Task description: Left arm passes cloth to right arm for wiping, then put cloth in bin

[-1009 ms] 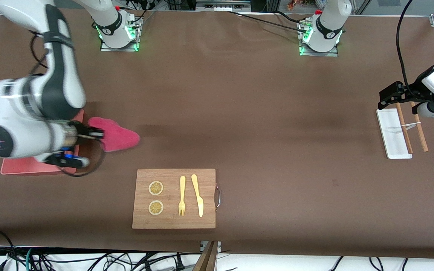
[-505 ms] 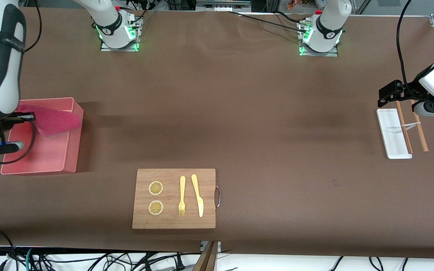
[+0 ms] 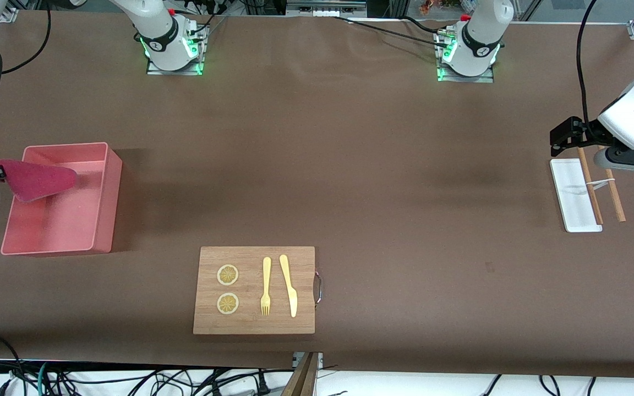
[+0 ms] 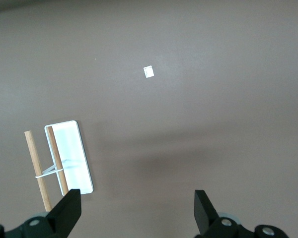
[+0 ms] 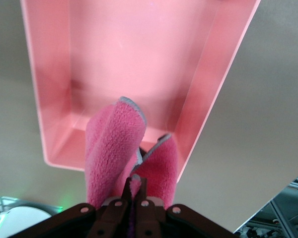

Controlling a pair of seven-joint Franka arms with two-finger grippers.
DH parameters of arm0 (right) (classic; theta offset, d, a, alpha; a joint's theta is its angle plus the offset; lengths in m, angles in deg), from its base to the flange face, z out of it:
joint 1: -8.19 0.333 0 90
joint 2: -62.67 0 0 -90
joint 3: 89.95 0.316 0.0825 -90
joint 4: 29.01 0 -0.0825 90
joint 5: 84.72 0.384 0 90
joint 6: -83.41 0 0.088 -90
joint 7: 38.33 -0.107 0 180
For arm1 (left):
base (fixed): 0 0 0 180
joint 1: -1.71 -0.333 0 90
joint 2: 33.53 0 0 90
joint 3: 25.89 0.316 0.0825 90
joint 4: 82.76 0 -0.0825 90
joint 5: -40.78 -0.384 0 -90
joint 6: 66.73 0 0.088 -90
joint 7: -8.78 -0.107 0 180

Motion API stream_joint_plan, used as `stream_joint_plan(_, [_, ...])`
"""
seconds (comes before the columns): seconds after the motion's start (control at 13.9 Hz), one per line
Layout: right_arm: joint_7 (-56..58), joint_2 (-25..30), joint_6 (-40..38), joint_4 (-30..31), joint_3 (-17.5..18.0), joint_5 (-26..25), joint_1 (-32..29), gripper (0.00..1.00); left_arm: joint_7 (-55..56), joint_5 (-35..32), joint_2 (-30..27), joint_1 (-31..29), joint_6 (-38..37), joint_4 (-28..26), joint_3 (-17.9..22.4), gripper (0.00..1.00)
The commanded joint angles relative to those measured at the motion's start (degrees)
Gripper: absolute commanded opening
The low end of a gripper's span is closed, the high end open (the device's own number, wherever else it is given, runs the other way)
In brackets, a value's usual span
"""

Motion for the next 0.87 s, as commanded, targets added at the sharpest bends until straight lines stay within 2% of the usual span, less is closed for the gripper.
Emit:
stream_joint_plan(0.0, [-0.70, -0.36, 1.58, 1.25, 0.36, 0.14, 0.60, 0.32, -1.31, -1.70, 0.77, 0.03, -1.23, 1.48, 0.11, 1.00])
stream_joint_plan(0.07, [-1.92, -0.28, 1.49, 1.25, 0.37, 0.40, 0.60, 0.68, -1.48, -1.61, 0.77, -0.23, -1.23, 1.47, 0.11, 1.00])
stream_joint_plan(0.14, [-4.20, -0.28, 1.31, 1.25, 0.28, 1.88, 0.60, 0.73, -1.57, -1.61, 0.77, -0.41, -1.23, 1.47, 0.11, 1.00])
stream_joint_plan(0.22, [-6.40, -0.28, 1.23, 1.25, 0.28, 3.20, 0.60, 0.74, -1.66, -1.61, 0.77, -0.50, -1.23, 1.30, 0.11, 1.00])
stream_joint_plan(0.29, [-7.98, -0.28, 1.22, 1.16, 0.28, 3.83, 0.60, 0.90, -1.75, -1.61, 0.77, -0.58, -1.40, 1.12, 0.11, 1.00])
stream_joint_plan(0.36, [-8.09, -0.28, 1.14, 1.08, 0.28, 3.92, 0.60, 1.00, -1.75, -1.52, 0.77, -0.67, -1.84, 0.78, 0.11, 1.00])
stream_joint_plan(0.79, [-7.91, 2.26, 0.79, -2.26, -0.34, 7.17, 0.60, 1.00, -1.31, -0.47, 0.25, -1.46, -0.26, -0.89, 0.20, 1.00])
